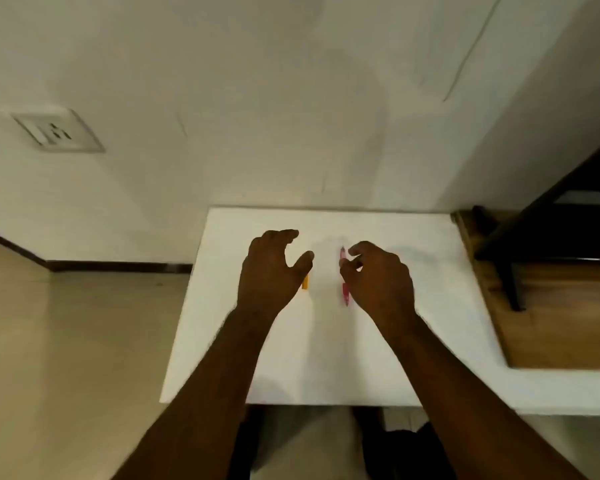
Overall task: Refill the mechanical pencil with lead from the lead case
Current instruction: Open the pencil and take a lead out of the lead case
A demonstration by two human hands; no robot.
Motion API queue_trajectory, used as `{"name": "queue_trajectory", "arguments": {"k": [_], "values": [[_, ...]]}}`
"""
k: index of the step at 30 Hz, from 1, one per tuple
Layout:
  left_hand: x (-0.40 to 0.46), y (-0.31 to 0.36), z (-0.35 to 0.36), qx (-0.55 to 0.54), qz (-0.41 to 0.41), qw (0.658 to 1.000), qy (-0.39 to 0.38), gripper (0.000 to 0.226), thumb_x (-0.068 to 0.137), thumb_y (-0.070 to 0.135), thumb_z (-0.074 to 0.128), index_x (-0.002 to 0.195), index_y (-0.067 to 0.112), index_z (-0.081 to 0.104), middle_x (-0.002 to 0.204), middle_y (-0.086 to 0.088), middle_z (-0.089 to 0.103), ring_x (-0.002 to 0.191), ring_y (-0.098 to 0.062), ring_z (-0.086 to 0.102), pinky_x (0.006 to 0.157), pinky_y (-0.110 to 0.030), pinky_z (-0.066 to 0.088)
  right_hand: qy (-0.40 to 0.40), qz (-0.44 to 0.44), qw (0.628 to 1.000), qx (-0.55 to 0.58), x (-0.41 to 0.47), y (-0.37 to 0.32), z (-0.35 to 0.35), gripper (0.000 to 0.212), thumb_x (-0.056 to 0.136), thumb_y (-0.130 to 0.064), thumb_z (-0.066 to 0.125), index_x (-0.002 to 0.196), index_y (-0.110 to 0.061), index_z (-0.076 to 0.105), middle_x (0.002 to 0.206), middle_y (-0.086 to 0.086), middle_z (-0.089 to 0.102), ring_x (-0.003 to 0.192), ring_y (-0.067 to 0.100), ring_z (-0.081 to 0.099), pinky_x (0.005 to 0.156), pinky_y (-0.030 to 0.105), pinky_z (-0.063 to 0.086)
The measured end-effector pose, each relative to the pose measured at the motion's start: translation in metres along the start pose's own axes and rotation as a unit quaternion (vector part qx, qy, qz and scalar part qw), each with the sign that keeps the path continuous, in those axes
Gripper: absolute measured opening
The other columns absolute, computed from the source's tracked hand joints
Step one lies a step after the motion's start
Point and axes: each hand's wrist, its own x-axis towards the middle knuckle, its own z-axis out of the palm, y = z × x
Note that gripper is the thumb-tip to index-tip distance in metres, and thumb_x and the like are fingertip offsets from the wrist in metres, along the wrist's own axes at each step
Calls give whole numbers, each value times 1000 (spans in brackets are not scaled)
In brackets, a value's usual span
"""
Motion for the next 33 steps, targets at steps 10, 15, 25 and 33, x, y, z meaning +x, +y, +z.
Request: {"name": "queue_trajectory", "arguments": {"k": [10,15,25,33], "values": [[27,-37,59,-8,-74,996,-40,45,86,46,69,126,25,63,119,6,65,115,-20,59,97,-40,49,-51,40,995,-79,42,49,78,24,94,-33,66,110,-16,64,103,4,72,93,28,70,77,34,52],[24,-21,66,-61,-96,993,-38,41,86,43,72,121,23,66,110,9,68,98,-12,63,88,-29,51,-68,73,995,-16,51,49,80,27,88,-28,70,113,-17,66,100,1,76,93,25,71,72,26,41],[30,-5,81,-198,-181,962,-58,18,87,41,71,89,25,80,77,11,77,76,-5,72,77,-31,59,-81,26,973,213,38,43,66,32,83,-29,82,108,-33,62,75,-14,71,66,2,70,66,27,57],[35,-9,78,-227,-185,952,-93,16,88,34,74,87,20,81,70,7,75,65,-8,69,71,-27,56,-107,118,906,392,62,41,54,12,93,-21,67,99,-29,75,89,-6,77,78,10,74,71,30,60]]}}
